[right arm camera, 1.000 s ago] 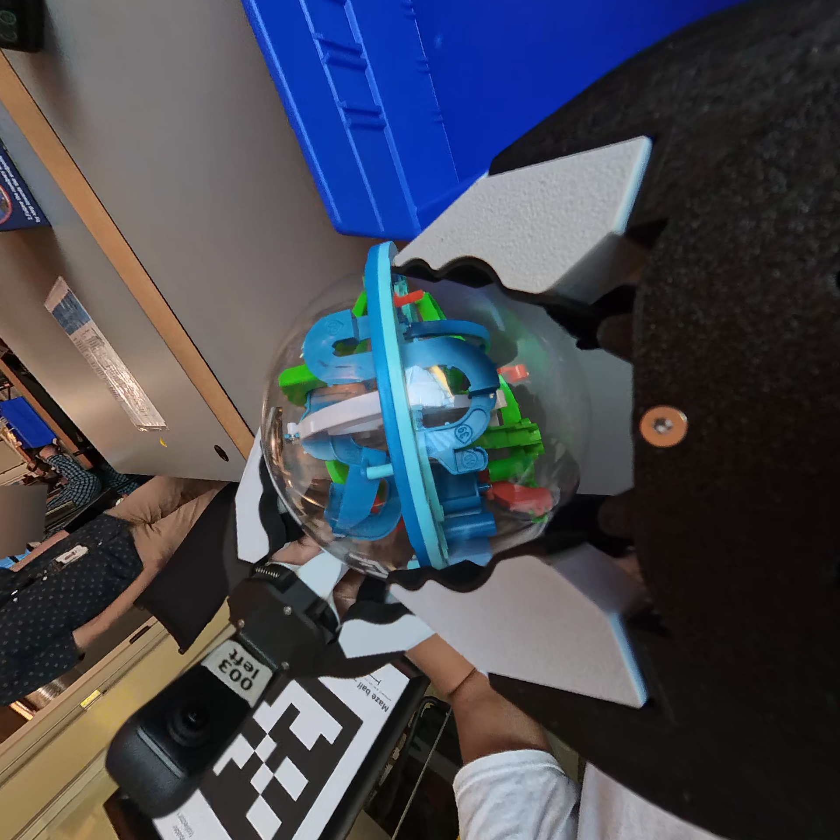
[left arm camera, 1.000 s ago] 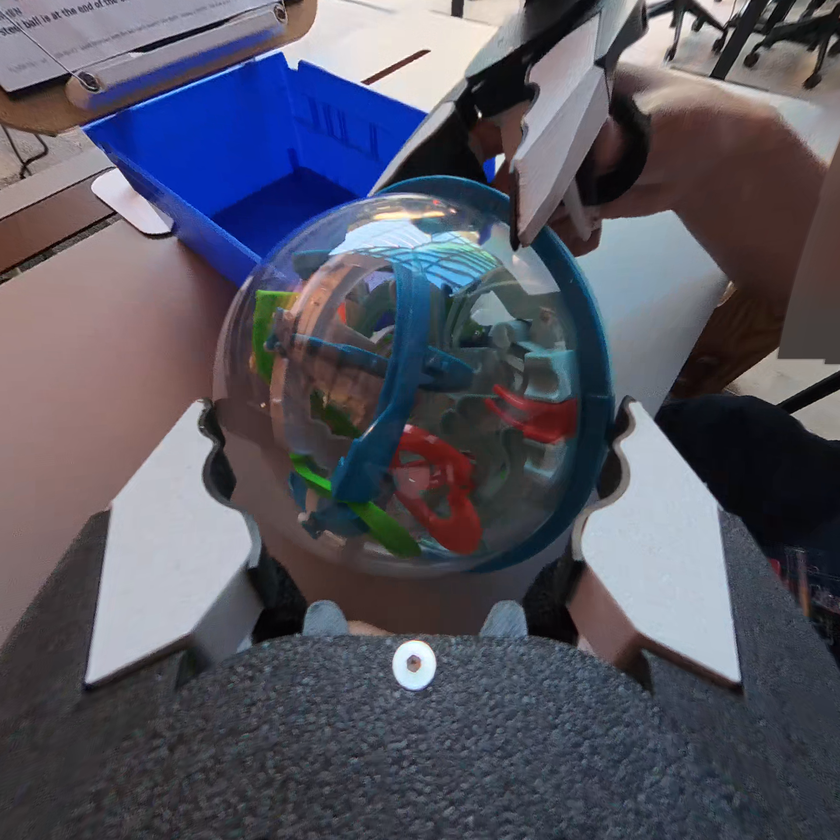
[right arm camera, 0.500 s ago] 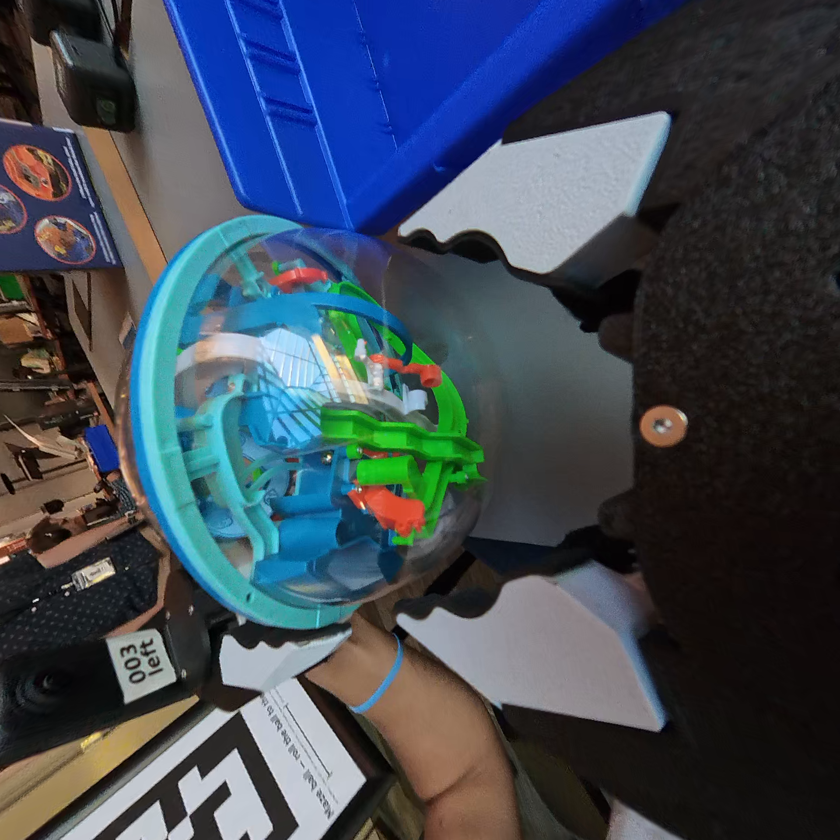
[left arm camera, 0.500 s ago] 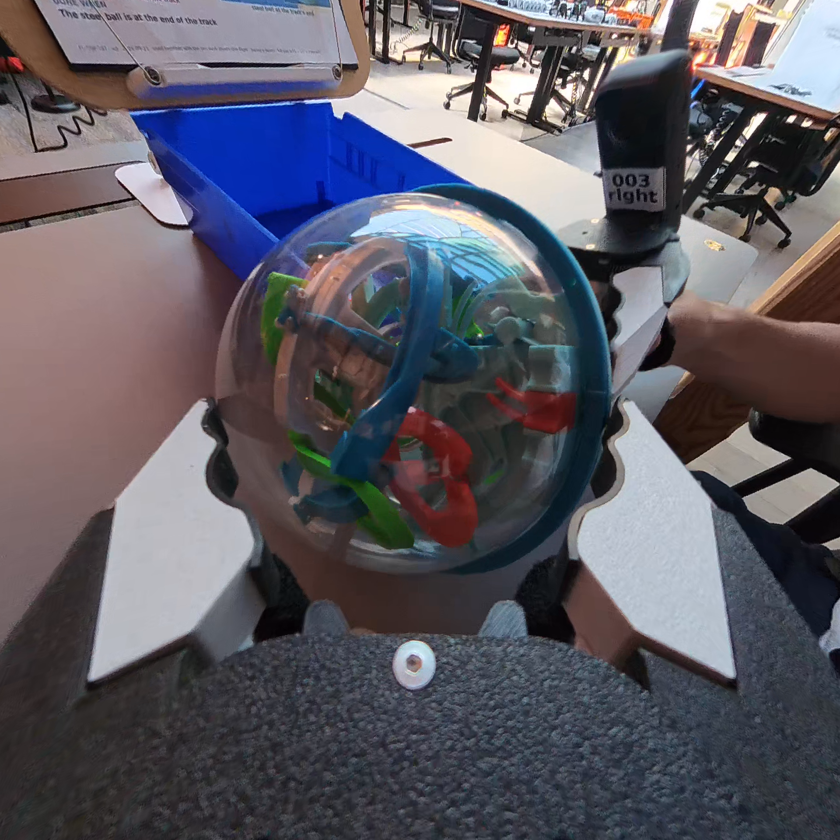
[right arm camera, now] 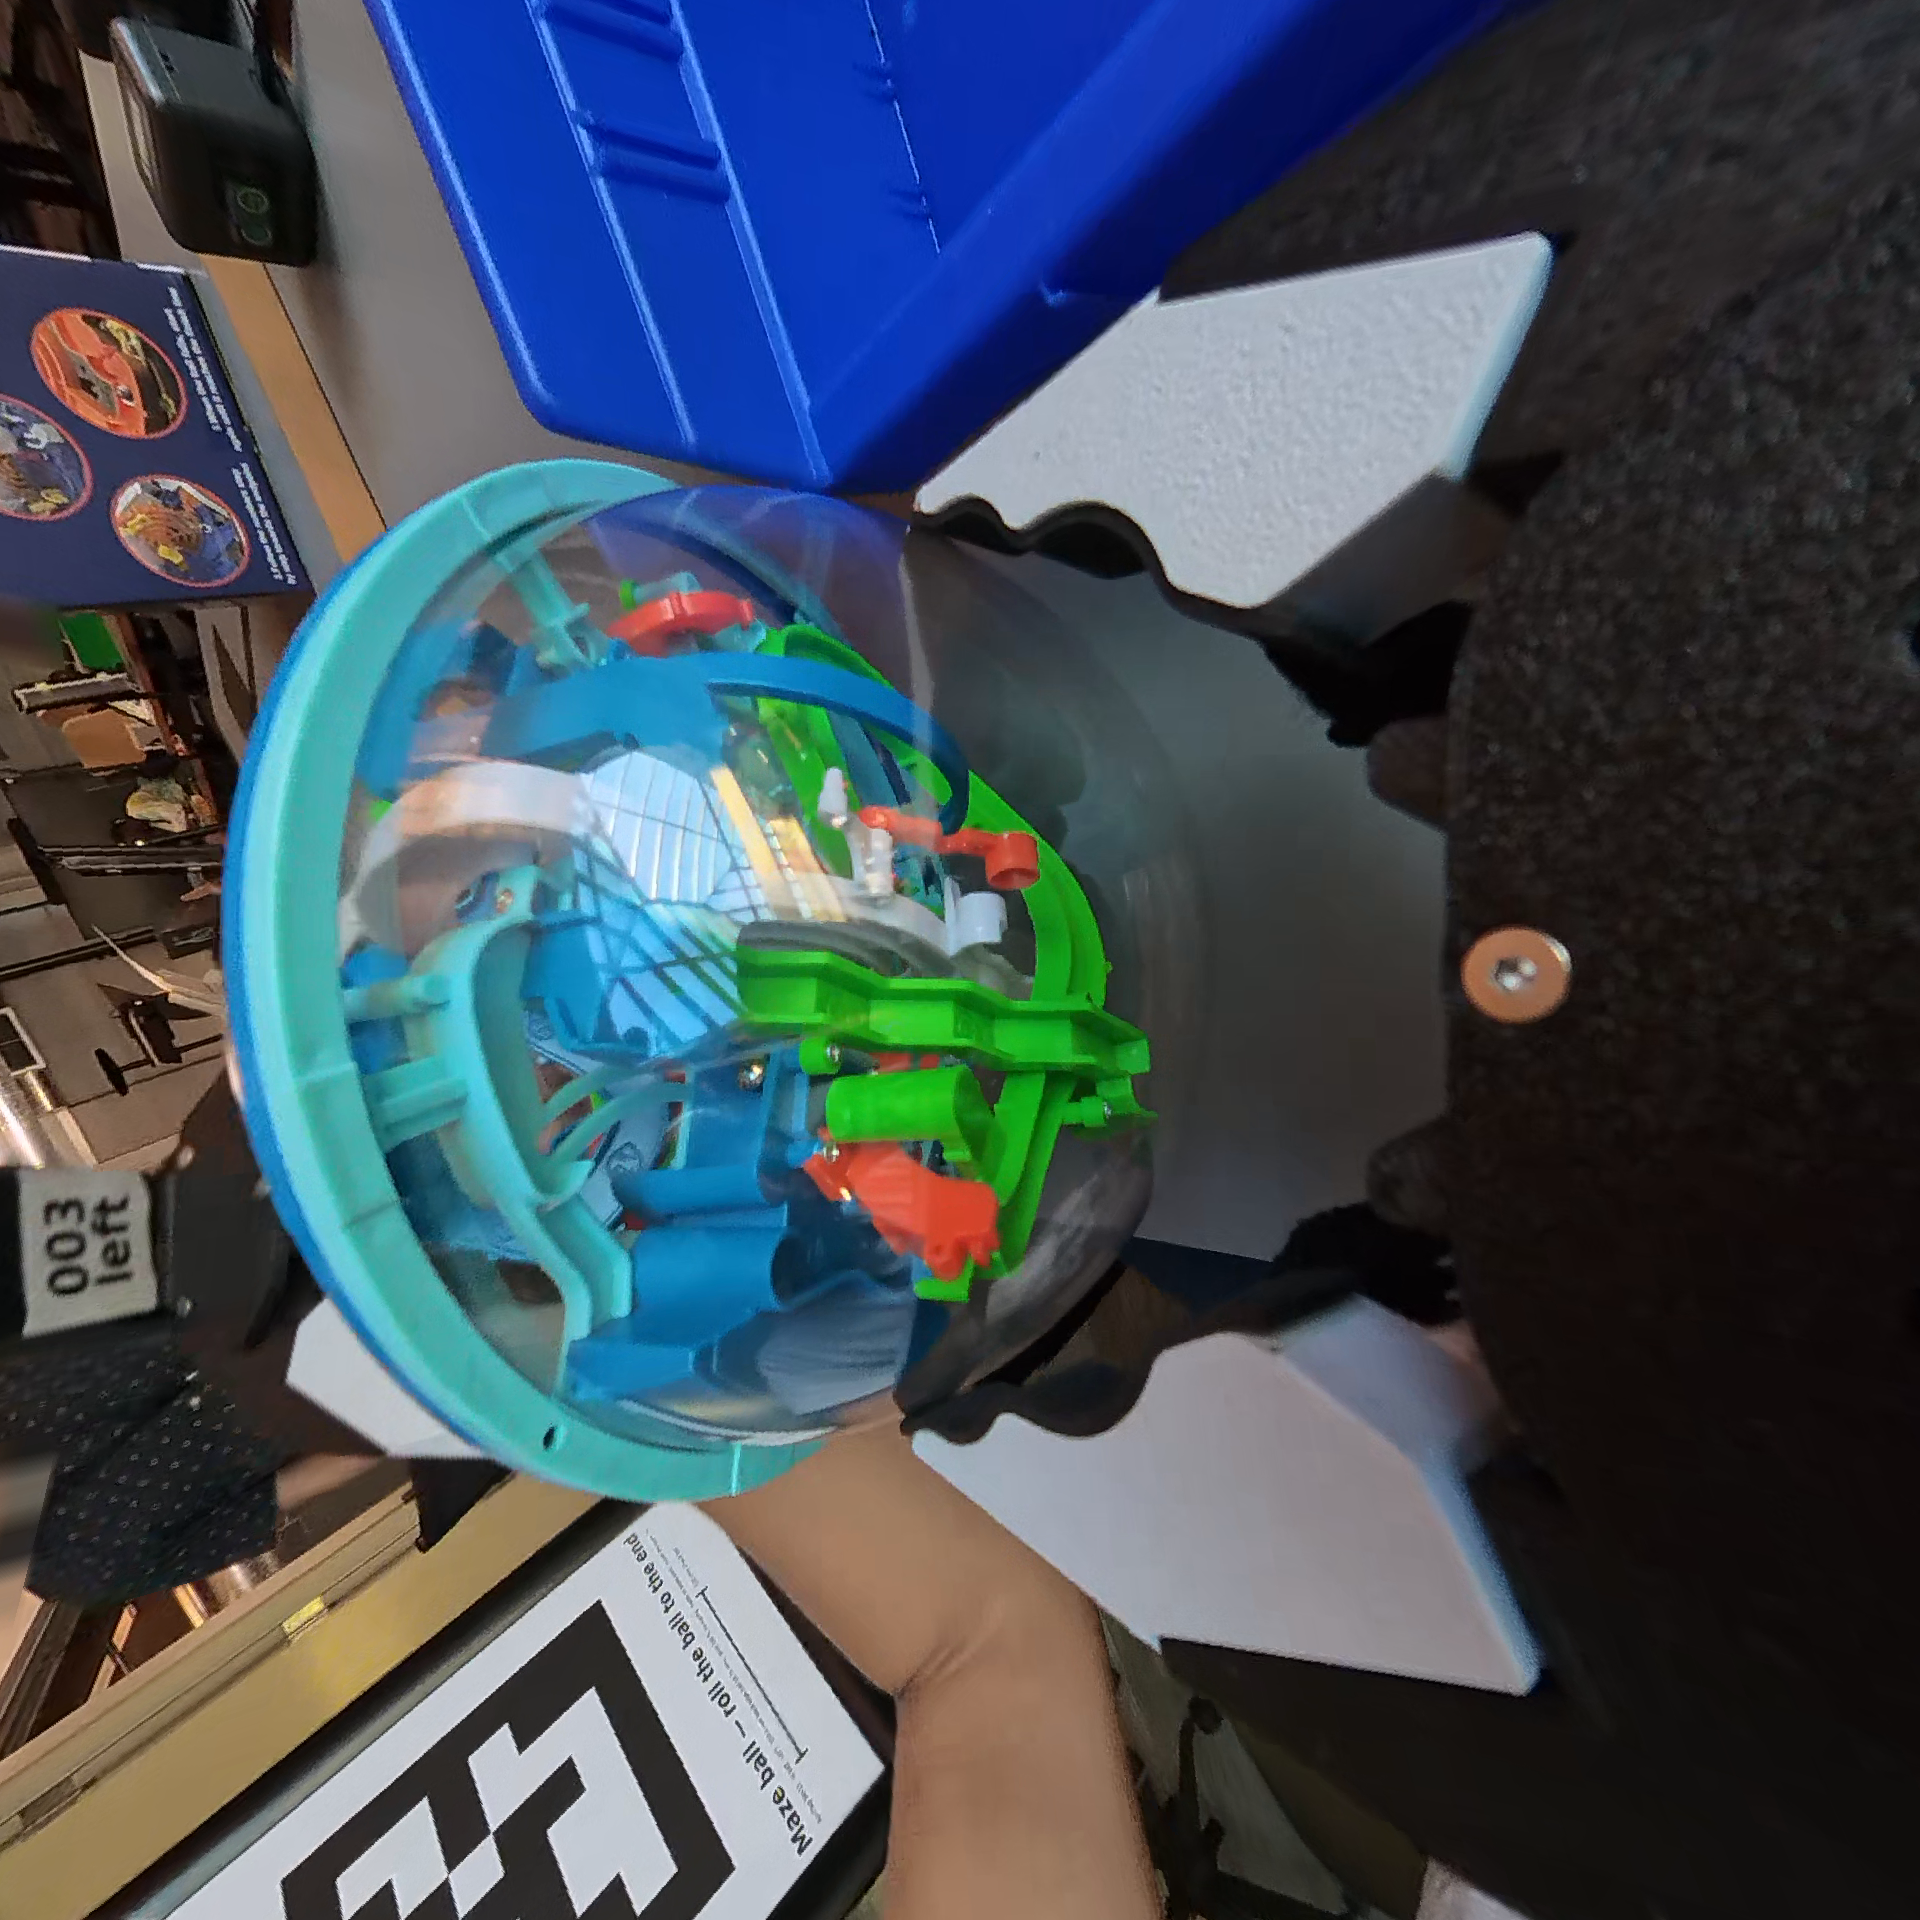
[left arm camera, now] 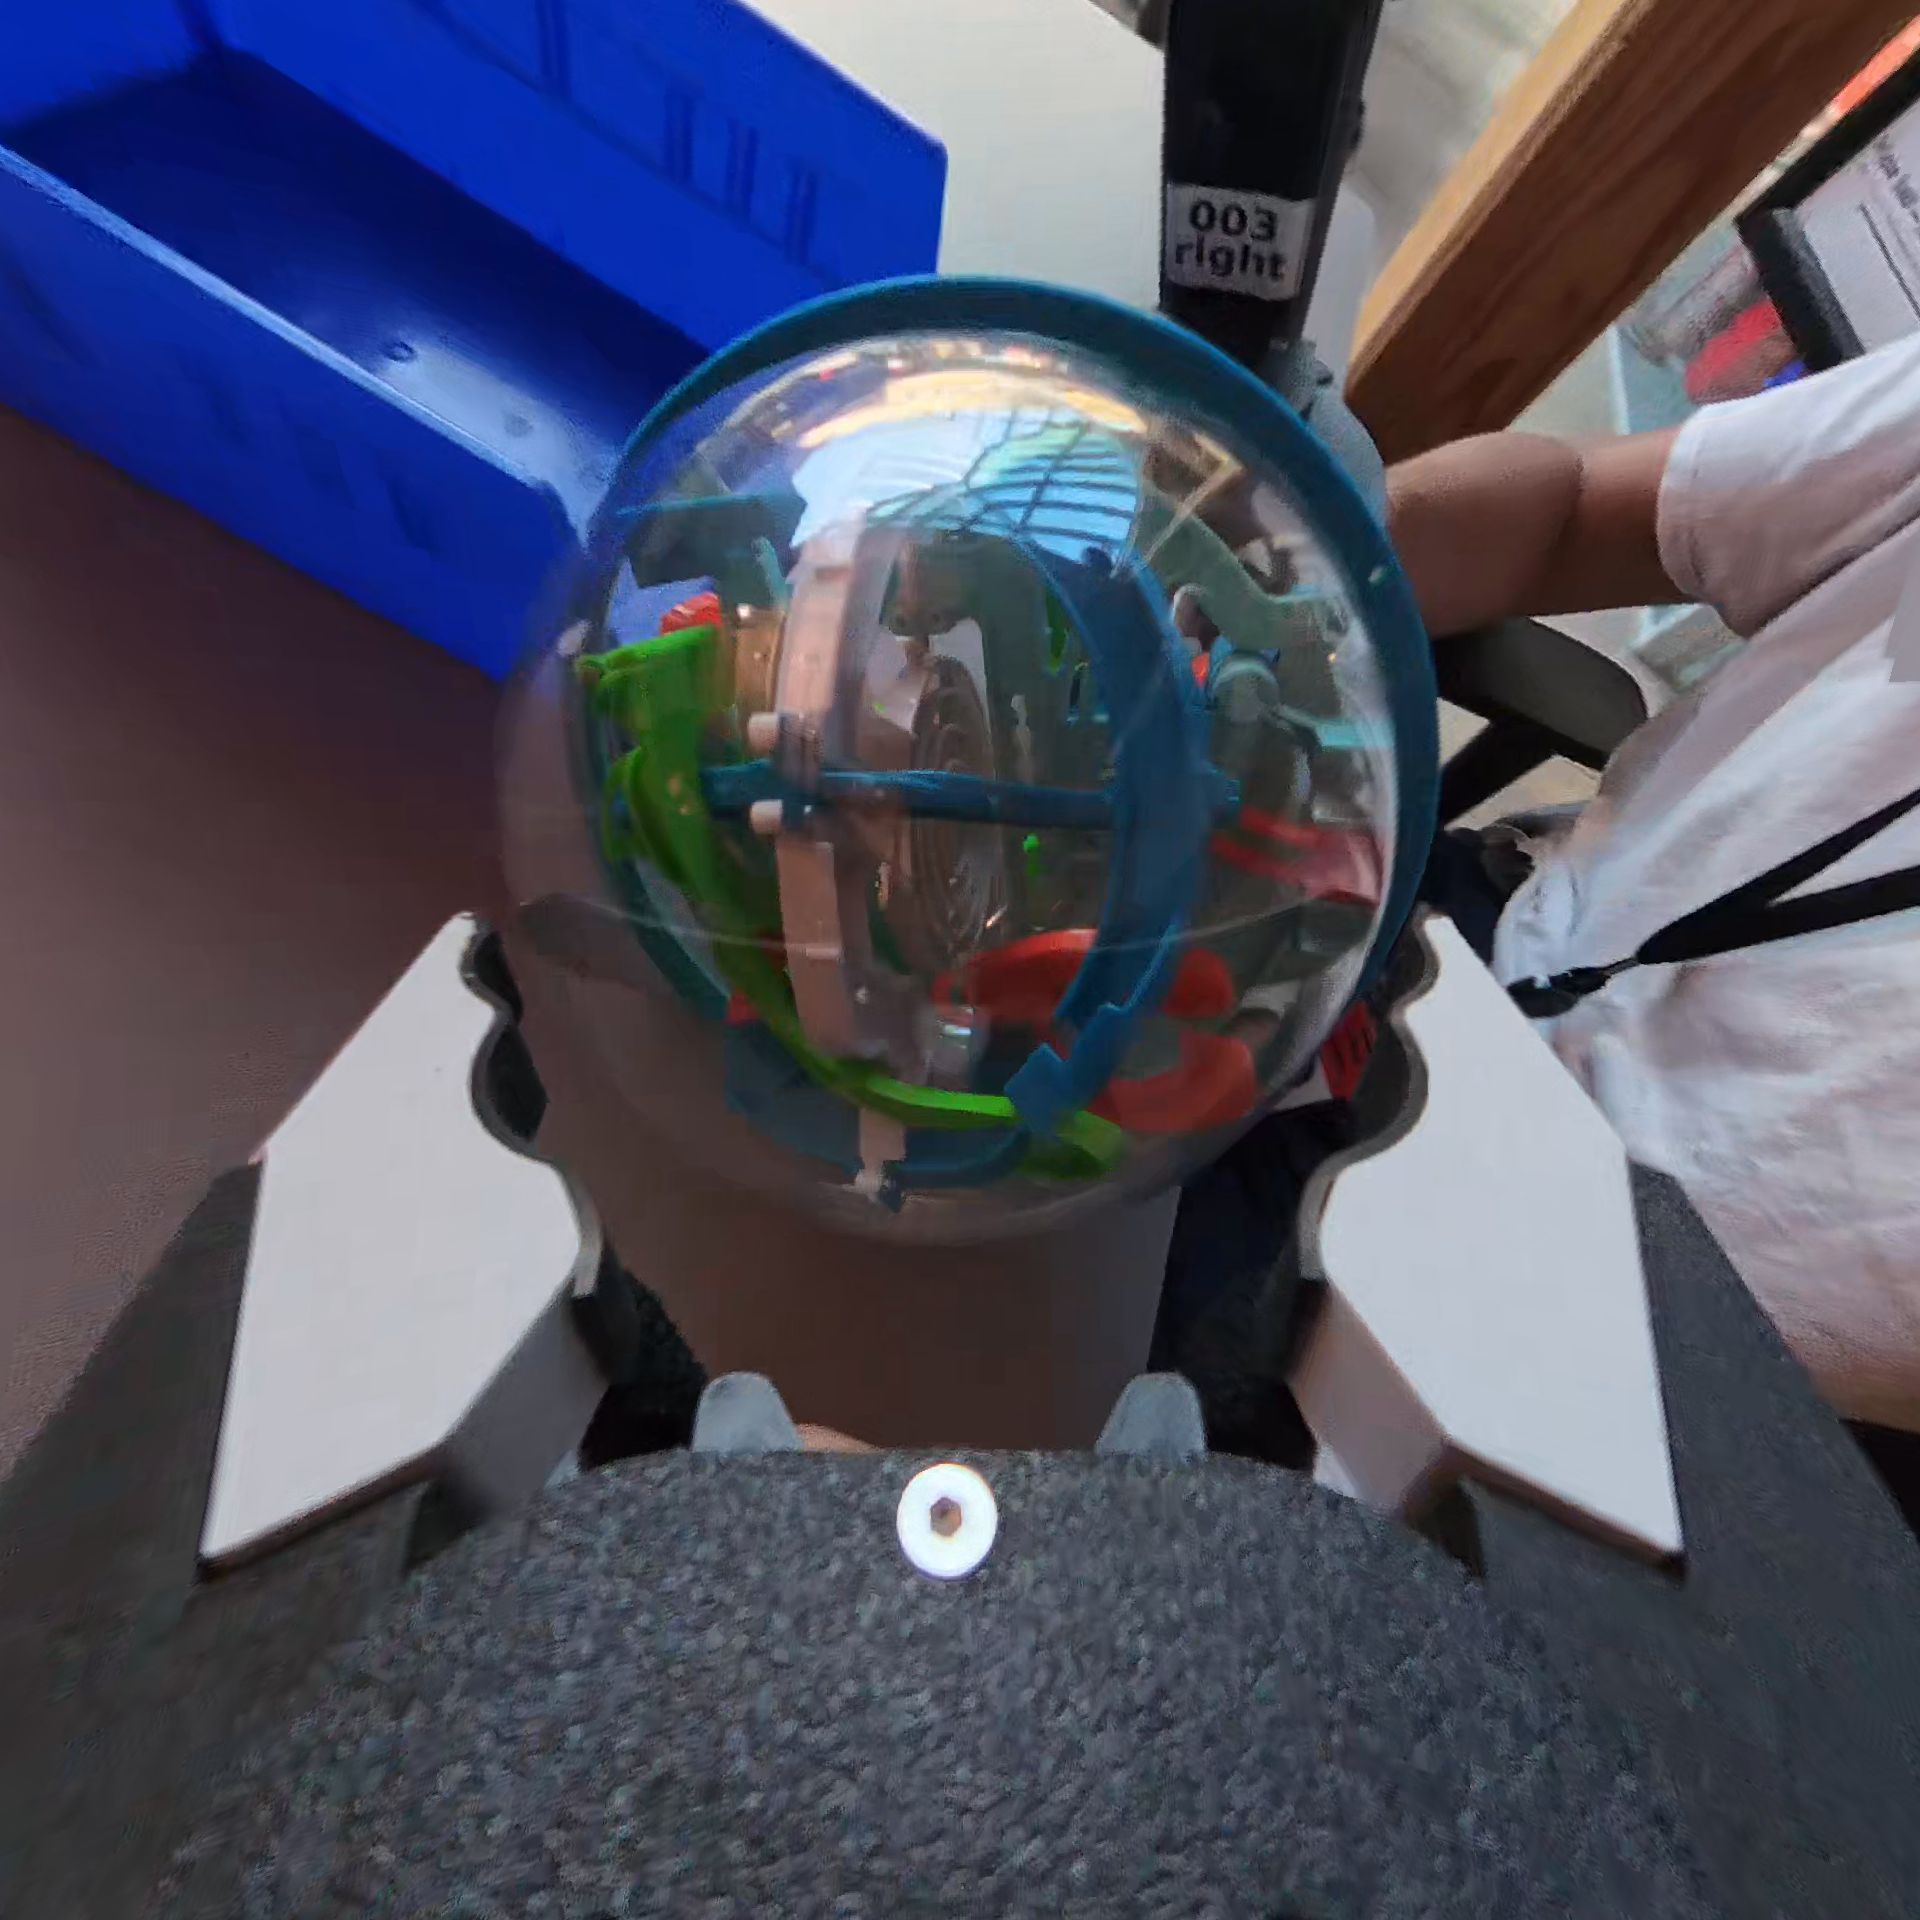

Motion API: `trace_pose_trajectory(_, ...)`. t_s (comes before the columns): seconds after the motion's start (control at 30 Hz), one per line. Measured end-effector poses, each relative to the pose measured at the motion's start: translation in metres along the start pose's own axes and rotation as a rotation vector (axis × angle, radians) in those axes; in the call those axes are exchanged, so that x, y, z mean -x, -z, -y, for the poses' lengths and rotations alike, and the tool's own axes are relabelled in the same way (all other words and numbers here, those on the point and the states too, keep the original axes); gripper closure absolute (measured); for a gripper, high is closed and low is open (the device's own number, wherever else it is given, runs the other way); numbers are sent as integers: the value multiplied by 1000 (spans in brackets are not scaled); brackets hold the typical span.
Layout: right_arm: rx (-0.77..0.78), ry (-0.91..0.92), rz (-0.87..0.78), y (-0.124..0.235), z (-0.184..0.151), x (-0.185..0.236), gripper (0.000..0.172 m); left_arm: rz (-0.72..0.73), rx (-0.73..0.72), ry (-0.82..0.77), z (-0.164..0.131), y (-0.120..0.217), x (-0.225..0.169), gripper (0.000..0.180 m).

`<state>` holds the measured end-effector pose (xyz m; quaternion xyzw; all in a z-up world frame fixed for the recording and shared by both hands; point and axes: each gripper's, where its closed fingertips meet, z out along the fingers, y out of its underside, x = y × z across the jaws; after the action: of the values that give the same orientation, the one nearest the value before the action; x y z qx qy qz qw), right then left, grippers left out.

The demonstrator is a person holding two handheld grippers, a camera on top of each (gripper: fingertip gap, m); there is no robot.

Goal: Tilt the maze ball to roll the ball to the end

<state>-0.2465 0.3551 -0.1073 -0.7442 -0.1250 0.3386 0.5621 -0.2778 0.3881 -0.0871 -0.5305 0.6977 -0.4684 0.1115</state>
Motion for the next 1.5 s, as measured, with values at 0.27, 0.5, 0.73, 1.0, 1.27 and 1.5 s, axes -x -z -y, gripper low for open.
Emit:
trace_pose_trajectory(0.27, 87, -8, -3, 8, 1, 1, 18, -56, -112, 39, 4, -13, -3, 21)
trace_pose_trajectory(0.5, -5, 17, -8, 30, 31, 14, 18, -142, -208, 133, 5, -26, -27, 22)
trace_pose_trajectory(0.73, -63, 103, -32, 56, 50, 40, 18, -173, -275, 93, 16, -37, -58, 22)
trace_pose_trajectory(1.0, -82, 131, -40, 68, 58, 51, 19, -210, -287, 97, 17, -47, -72, 22)
trace_pose_trajectory(1.27, -82, 126, -34, 73, 54, 54, 19, -202, -288, 100, 15, -52, -78, 22)
trace_pose_trajectory(1.5, -71, 153, -13, 82, 51, 66, 19, -186, -315, 97, 12, -61, -94, 22)
